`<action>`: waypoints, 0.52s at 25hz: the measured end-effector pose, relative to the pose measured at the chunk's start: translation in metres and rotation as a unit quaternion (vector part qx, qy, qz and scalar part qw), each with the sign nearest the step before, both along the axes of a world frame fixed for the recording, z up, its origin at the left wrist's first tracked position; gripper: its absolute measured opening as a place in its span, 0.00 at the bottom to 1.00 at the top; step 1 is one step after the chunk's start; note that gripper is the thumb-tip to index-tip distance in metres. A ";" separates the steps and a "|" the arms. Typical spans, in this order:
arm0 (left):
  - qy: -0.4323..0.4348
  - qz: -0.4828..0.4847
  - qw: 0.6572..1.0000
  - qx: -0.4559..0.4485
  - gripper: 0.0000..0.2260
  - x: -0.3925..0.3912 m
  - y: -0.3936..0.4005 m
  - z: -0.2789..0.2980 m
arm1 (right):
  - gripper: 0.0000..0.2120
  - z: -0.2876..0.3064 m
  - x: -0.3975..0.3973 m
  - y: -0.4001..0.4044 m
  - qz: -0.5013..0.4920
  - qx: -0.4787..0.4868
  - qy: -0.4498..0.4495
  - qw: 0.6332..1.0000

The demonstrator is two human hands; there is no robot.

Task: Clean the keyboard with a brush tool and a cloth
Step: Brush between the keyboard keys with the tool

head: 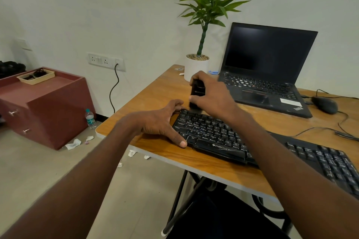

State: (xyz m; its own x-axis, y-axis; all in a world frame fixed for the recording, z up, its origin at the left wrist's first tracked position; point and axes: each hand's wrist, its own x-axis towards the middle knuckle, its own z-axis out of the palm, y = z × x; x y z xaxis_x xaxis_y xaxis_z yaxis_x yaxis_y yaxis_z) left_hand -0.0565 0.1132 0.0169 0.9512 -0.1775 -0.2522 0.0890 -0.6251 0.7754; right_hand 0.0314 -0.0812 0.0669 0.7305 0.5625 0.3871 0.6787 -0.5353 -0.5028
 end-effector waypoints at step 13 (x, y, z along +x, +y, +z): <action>0.003 -0.006 1.000 0.011 0.62 -0.002 -0.002 0.004 | 0.22 0.000 -0.001 -0.044 -0.024 0.021 0.076 0.997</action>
State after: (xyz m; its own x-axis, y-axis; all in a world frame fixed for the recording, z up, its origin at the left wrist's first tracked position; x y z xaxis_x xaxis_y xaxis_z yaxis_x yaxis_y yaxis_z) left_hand -0.0582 0.1110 0.0210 0.9475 -0.1837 -0.2617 0.0853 -0.6436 0.7606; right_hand 0.0305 -0.1256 0.0673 0.8082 0.5109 0.2929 0.5671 -0.5415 -0.6206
